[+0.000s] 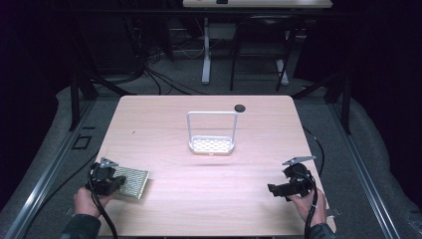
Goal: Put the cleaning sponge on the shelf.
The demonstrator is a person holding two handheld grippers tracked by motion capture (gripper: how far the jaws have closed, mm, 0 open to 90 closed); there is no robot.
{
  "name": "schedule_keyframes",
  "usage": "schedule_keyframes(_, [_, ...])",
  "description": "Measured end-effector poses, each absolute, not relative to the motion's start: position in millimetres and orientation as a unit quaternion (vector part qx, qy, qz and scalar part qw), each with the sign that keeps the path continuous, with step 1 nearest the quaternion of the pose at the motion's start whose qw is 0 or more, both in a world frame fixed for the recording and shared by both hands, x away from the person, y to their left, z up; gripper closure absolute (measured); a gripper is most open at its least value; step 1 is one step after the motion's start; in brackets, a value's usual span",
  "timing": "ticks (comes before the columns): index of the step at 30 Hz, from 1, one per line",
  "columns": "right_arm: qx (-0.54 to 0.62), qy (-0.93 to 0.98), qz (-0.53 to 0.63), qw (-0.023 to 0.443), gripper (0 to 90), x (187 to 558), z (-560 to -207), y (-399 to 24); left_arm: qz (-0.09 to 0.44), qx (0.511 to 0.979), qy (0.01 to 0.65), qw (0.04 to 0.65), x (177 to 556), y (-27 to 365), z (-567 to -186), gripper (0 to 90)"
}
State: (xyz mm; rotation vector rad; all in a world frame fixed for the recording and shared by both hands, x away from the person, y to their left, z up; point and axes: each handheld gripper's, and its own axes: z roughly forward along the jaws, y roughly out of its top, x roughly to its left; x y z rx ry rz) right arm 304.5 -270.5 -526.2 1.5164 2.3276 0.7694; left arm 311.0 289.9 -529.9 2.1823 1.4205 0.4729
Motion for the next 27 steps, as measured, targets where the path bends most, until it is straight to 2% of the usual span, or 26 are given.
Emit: schedule_keyframes(27, [0.519,0.805,0.256,0.13,5.3,306.5,-530.0,-269.8,0.16,0.821,0.474,0.276,306.3,261.0,-519.4,89.5])
